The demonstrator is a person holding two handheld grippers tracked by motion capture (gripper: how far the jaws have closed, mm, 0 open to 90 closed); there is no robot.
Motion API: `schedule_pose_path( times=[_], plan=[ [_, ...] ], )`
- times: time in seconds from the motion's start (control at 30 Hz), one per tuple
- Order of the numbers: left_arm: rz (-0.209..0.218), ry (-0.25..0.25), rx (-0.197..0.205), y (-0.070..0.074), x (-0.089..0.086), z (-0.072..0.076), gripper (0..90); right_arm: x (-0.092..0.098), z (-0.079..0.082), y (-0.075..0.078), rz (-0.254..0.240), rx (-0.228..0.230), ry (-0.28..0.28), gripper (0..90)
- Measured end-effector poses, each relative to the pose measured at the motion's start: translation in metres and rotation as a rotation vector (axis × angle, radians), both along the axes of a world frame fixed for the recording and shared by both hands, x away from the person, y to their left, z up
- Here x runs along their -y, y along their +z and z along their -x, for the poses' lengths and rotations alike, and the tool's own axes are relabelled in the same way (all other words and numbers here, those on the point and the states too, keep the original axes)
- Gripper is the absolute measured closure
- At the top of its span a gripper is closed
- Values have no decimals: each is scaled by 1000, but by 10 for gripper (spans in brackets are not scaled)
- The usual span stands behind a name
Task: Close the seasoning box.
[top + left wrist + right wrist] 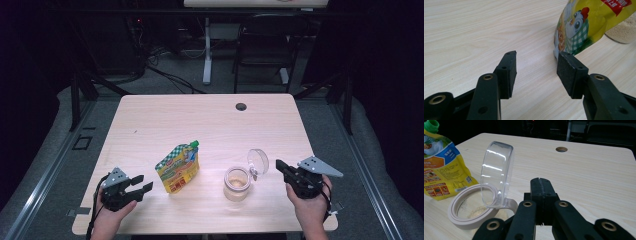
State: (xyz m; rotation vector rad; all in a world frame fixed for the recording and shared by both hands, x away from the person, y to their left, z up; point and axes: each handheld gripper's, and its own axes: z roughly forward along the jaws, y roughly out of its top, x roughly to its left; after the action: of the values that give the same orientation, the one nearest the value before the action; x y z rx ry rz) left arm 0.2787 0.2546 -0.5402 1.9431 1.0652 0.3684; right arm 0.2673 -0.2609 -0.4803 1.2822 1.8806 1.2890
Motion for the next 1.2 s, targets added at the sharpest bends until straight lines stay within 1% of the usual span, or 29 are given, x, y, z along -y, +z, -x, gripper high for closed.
schedule_pose_path(
  times=[0.27, 0.37, 0.4, 0.47, 0.5, 0.57, 0.67, 0.7, 0.77, 0.8, 0.87, 0.9, 1.03, 1.2],
  plan=[
    [-5, -1, -3, 0, 0, 0, 501, 0, -1, -2, -1, -7, 2, 900],
    [-4, -1, -4, 0, 0, 0, 501, -2, -1, -2, -2, 3, 5, 900],
    [-4, -1, -4, 0, 0, 0, 500, -3, -1, -2, 5, 3, 5, 900],
    [6, 1, -2, -1, 0, 0, 501, -4, -2, -1, 6, 2, 2, 900],
    [-1, 0, -3, -1, 0, 0, 501, -4, -2, -2, 2, 5, 13, 900],
    [-6, -4, -1, 0, 0, -1, 501, -7, -2, -3, 17, -2, 21, 900],
    [0, 2, -2, 0, 0, 0, 501, -10, -2, -3, 20, -1, 34, 900],
    [6, 3, -1, 0, 0, 0, 501, -12, -3, -3, 14, -2, 38, 900],
    [0, 3, 2, 0, 0, 0, 501, -14, -3, -4, 8, -10, 55, 900],
    [-6, -1, 3, 0, 0, 0, 501, -16, -3, -5, 11, -7, 57, 900],
    [5, 5, 1, 0, 0, 0, 501, -19, -3, -5, 16, -9, 61, 900],
    [1, 4, -2, 0, -1, 0, 501, -19, -3, -5, 15, -10, 63, 900],
    [0, 2, 7, 0, -1, 0, 501, -22, -3, -6, 23, -10, 69, 900],
    [-1, 1, 1, 0, -1, 0, 501, -25, -2, -6, 19, -8, 76, 900]
  ],
)
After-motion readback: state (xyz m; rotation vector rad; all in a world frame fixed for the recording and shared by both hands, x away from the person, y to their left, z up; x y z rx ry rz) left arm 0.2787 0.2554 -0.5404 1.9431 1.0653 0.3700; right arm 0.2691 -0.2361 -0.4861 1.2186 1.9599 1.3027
